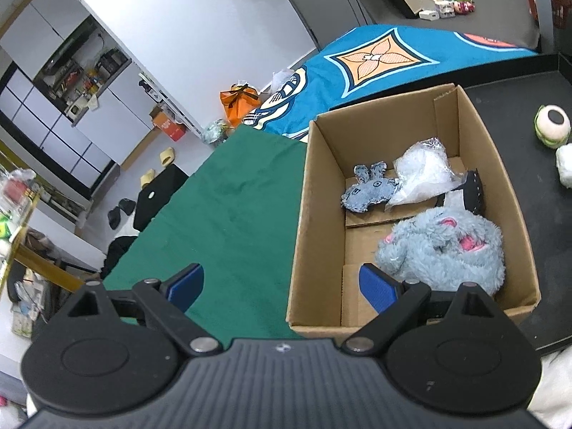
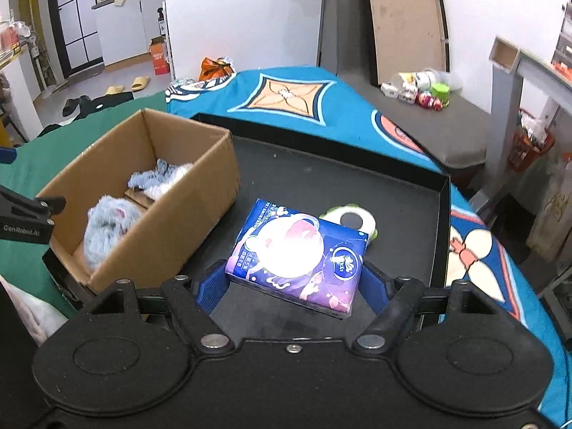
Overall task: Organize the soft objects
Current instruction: 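Carry the tissue pack with the right tool into the box and release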
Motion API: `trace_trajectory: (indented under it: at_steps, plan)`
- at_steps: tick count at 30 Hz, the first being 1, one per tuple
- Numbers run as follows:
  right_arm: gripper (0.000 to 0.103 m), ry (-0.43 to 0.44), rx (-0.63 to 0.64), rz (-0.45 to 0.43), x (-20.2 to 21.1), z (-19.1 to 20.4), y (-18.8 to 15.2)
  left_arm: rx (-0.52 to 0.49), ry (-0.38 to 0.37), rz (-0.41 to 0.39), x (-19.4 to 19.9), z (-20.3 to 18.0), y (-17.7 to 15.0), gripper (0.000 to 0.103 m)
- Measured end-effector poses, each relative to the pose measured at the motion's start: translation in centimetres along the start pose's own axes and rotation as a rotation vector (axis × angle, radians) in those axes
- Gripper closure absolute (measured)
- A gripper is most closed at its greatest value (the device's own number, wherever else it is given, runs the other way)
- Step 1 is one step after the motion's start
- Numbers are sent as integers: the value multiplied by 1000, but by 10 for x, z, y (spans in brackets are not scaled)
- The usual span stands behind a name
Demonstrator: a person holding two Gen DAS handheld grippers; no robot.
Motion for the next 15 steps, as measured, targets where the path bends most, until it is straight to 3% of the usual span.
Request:
trace_trajectory:
  at_steps: [15]
  plan:
    - [28, 17, 81, -77, 9, 40, 48, 68, -52, -14, -3, 6, -4, 13]
Point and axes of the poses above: each gripper's, at about its wrist camera, not at the fingertips, and x roughly against the way its jaws point, z to its left, y to its top, the point moved 10 cm from there along -x, roughly the way its jaws point, and after that the axes turned 12 degrees about -z, right-handed, at the moved point
